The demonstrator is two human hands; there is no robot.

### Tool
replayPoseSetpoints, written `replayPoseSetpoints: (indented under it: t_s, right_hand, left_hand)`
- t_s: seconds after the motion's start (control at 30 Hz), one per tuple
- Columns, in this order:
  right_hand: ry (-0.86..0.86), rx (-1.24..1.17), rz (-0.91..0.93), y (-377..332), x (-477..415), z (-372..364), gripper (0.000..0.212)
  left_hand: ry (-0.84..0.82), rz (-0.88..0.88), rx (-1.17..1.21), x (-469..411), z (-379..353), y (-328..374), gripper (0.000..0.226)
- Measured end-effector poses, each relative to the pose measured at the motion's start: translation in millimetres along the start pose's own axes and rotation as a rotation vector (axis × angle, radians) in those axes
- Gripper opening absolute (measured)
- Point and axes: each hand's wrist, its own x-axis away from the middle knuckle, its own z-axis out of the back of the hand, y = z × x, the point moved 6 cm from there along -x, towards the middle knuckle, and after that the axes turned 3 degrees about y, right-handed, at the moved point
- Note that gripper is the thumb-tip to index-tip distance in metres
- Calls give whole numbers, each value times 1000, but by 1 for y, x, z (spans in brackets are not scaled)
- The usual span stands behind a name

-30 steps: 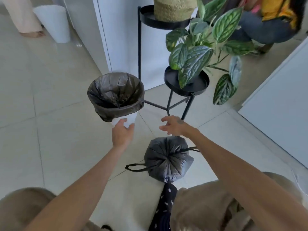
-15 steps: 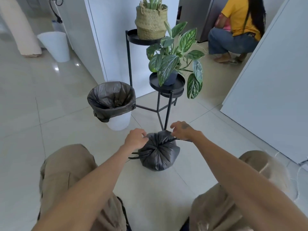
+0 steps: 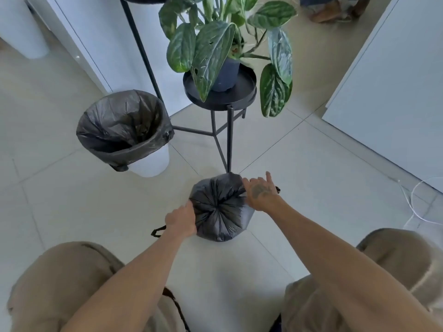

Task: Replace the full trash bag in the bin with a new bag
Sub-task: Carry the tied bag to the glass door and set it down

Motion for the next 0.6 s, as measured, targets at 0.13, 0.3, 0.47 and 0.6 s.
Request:
replayPoseSetpoints:
  t_s: [0.13,0.3,0.47,0.6]
  right_hand:
    - [-108,-168,-32,14,0,8,35]
    - [-184,-447,-129,58,47,71,22]
    - [-149,-705,-272,119,139,160,35]
    - [-62,-867,-459,181,250,251,47]
  left_hand:
    - [-94,-19,79,-6,5,3,18]
    - [-39,-161,215,36,91,51,21]
    - [-8,-260,274,109,200,114,32]
    - [0,-387,255,200,314,181,32]
